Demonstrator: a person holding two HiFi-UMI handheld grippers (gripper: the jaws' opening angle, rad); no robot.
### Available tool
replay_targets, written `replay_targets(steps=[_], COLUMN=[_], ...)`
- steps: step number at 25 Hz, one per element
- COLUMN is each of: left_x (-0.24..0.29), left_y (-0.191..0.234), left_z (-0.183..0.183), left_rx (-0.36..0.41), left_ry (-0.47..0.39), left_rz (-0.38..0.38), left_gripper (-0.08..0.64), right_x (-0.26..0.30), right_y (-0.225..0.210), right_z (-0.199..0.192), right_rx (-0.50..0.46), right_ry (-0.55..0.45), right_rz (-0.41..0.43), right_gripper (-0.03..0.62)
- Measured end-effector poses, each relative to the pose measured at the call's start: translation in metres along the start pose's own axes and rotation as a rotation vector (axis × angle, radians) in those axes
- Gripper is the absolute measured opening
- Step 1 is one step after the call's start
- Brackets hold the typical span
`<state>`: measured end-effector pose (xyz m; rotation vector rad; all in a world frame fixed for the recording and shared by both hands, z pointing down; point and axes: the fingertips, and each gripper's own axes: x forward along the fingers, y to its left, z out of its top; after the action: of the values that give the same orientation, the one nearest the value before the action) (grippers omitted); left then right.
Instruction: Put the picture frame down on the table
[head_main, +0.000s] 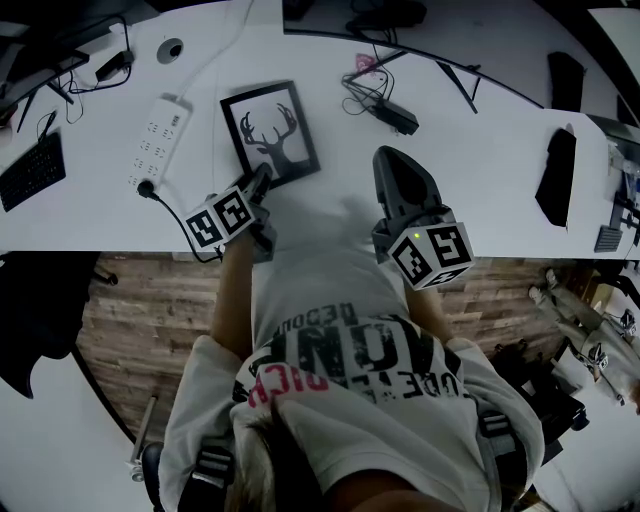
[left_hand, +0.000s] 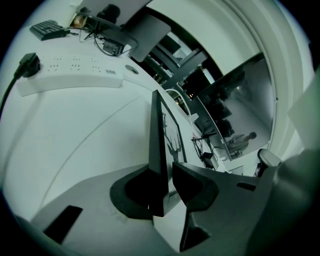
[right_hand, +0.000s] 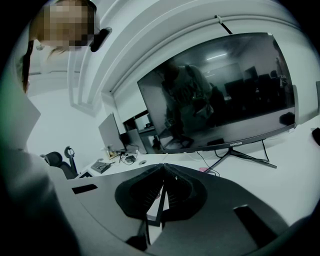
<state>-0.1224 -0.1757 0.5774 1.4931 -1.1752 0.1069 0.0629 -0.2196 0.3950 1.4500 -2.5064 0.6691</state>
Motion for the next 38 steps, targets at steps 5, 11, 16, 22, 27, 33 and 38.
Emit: replay_targets(steps=[5,11,16,22,27,33,38], left_x=[0.001,0.002,0.004,0.004,0.006,0.008,0.011], left_y=[0.007,0.017,0.025,0.025,0.025,0.022,0.016], left_z=[0.000,-0.001,-0.002,-0.003,-0.006,-0.009,-0.012], left_rx=[0.046,0.087,0.132,0.168,0.248,0.337,0.384], left_ry=[0.003,-0.002,-0.004,-0.006,0.012,0.024,0.033], left_rz=[0.054,0.120,0.170,0.202,0.241,0.281,0.285], left_gripper=[0.137,0.166,0.184,0.187,0.192,0.212,0.256], right_x=[0.001,0.001,0.001,0.001,0.001,0.000,-0.001], right_y=[0.002,0.003,0.003,0.005,0.006,0.008,0.007], right_z=[-0.001,-0.002,-0.003,-0.003,-0.005,-0.003,-0.002], right_rx=[0.000,-0.001,0.000,-0.002,-0.014,-0.019,-0.019], right_ry=[0.002,0.009,0.011,0.014,0.014,0.011,0.009], right_rz=[0.006,0.010,0.014,0.017,0.020,0.021,0.020], right_gripper=[0.002,0.002,0.002,0.002,0.002,0.002,0.002])
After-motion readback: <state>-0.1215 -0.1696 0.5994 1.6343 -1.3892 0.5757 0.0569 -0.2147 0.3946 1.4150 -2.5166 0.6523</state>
